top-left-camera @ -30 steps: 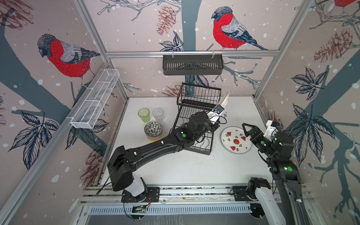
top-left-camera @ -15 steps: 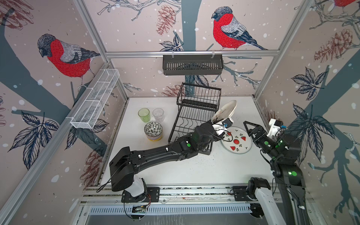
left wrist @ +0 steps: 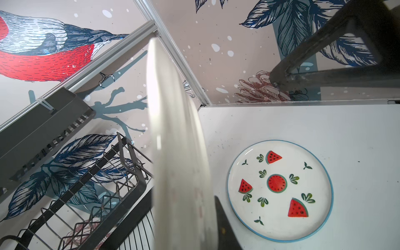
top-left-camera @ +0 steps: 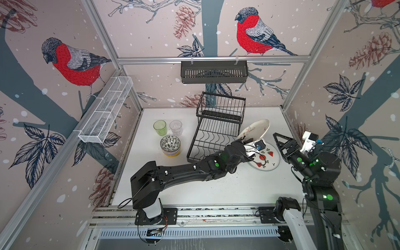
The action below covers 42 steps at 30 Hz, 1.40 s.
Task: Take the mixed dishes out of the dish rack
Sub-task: 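Carry the floral plate toward the right gripper above the stacked plates, then close the right gripper on the floral plate edge held by the left gripper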
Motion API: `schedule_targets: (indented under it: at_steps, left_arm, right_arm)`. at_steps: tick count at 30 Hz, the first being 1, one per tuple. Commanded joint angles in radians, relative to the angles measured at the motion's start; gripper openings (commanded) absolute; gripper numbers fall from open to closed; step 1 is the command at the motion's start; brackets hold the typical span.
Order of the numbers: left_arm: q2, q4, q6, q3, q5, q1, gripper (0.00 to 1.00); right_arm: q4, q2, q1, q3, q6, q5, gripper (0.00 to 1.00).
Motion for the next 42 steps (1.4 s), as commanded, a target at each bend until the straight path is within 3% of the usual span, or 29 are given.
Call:
schedule_targets:
  at_steps: [1, 19, 42]
  left_arm:
    - [0.016, 0.166, 0.035, 0.016, -0.013, -0.004, 0.0]
    - [0.154, 0.38, 0.257, 0.005, -0.074, -0.067, 0.0]
    - [0.204, 0.466, 0.338, -0.036, -0.01, -0.075, 0.0]
  right_arm:
    - [0.035, -0.001, 0.002, 0.007, 0.021, -0.012, 1.0]
    - [-0.079, 0.034, 0.0, 0.001, -0.032, 0.024, 0.96]
    - [-0.137, 0.123, -0.008, -0.017, -0.135, 0.014, 0.51]
